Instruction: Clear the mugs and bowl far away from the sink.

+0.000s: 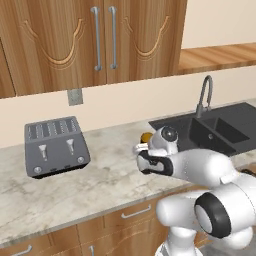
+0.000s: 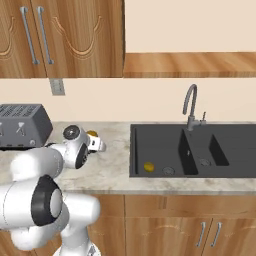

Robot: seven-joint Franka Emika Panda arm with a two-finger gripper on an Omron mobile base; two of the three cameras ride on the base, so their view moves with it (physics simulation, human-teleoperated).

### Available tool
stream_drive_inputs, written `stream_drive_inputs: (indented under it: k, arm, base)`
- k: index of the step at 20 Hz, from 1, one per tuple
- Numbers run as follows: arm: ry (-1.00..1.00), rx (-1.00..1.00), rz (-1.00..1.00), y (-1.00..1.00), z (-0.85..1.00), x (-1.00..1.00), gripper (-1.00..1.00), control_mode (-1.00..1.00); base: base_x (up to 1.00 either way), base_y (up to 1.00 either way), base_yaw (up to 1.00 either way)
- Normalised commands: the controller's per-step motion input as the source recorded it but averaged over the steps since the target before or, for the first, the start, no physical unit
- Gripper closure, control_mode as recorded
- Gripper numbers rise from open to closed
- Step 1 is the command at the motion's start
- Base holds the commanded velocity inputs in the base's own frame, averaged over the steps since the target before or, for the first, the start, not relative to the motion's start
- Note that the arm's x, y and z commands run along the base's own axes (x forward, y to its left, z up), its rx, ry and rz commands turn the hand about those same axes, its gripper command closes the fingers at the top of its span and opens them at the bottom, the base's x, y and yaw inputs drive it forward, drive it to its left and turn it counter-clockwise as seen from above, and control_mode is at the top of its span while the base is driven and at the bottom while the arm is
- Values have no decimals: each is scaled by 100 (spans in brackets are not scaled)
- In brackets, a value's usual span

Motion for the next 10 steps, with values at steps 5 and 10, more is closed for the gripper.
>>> stream_drive_inputs:
  k: [5,10]
  arm:
    - [27,16,-8,-10,100,-79,100,-100]
    - [13,8,-1,-9,65,-66,100,-100]
  base:
    - [0,0,0]
    - [0,0,0]
